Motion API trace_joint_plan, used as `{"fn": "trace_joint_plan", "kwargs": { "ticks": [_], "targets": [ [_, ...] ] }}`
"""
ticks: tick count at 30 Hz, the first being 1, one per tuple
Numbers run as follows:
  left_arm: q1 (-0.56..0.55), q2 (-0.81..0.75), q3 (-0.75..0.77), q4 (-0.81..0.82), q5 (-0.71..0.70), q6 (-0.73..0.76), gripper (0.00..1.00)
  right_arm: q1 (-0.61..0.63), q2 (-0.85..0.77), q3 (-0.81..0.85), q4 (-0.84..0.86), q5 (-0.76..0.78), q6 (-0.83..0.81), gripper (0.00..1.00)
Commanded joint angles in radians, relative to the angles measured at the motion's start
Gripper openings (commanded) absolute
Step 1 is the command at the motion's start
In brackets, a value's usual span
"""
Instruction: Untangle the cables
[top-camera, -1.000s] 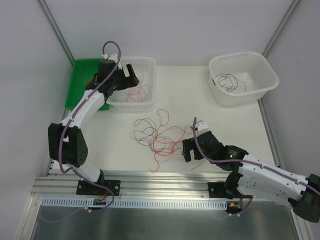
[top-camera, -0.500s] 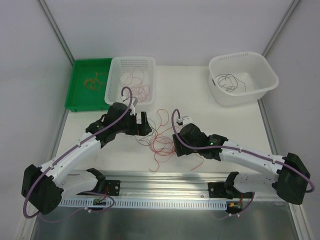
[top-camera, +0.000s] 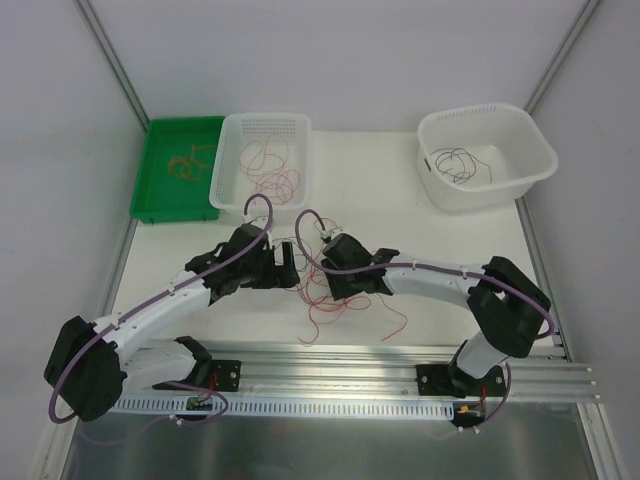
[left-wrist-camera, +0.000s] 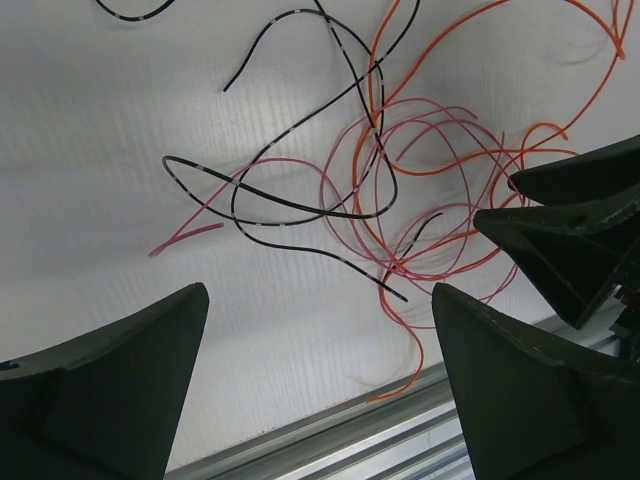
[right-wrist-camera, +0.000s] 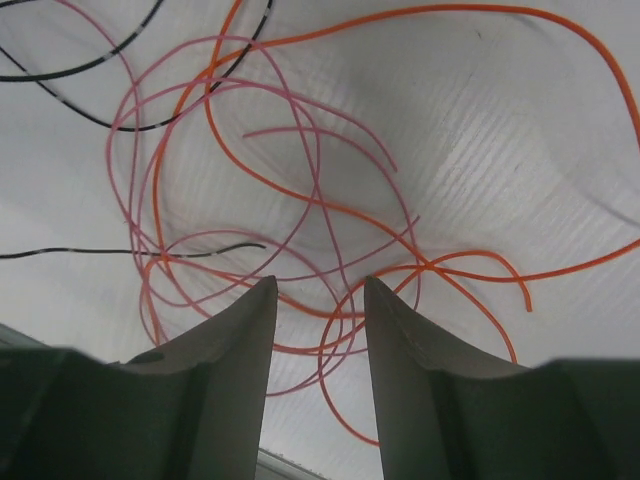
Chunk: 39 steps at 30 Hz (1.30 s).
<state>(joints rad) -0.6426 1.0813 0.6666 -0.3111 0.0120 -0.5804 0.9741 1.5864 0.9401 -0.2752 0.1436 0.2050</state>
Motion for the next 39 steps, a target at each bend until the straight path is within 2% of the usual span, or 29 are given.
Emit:
{"fn": "trace_joint_plan", "kwargs": {
  "ticks": [1, 5, 8, 9, 12, 22, 29, 30, 33, 39],
  "targets": [
    [-0.011, 0.032, 0.001, 0.033, -0.038, -0.024, 0.95, -0.009, 0.047, 0.046, 0.042, -0.004, -0.012, 0.43],
    [-0.015, 0.08, -0.012, 0.056, -0.034, -0.032, 0.94, -0.011, 0.083, 0.042, 0.056, 0.001, -0.015, 0.38],
    [-0.019, 0.106, -0.018, 0.076, -0.023, -0.038, 0.91, -0.011, 0.064, 0.029, 0.05, -0.001, -0.021, 0.25],
    [-0.02, 0.111, -0.021, 0.082, -0.02, -0.041, 0.9, -0.011, 0.051, 0.026, 0.047, -0.004, -0.022, 0.16],
    [-0.025, 0.131, -0.018, 0.096, -0.018, -0.044, 0.88, -0.009, -0.015, 0.026, 0.015, -0.003, -0.033, 0.01],
    [-0.031, 0.218, -0.002, 0.127, -0.014, -0.052, 0.66, 0.006, -0.319, 0.1, -0.2, 0.048, -0.105, 0.01],
    [-0.032, 0.238, -0.007, 0.135, -0.032, -0.052, 0.36, 0.008, -0.548, 0.198, -0.358, 0.151, -0.185, 0.01],
    [-0.032, 0.239, -0.009, 0.135, -0.035, -0.053, 0.26, 0.006, -0.59, 0.213, -0.377, 0.163, -0.193, 0.01],
    [-0.032, 0.249, -0.013, 0.136, -0.047, -0.05, 0.08, 0.005, -0.65, 0.275, -0.447, 0.235, -0.231, 0.01],
    [-0.032, 0.262, -0.024, 0.136, -0.076, -0.047, 0.02, -0.025, -0.707, 0.434, -0.55, 0.367, -0.3, 0.01]
  ]
}}
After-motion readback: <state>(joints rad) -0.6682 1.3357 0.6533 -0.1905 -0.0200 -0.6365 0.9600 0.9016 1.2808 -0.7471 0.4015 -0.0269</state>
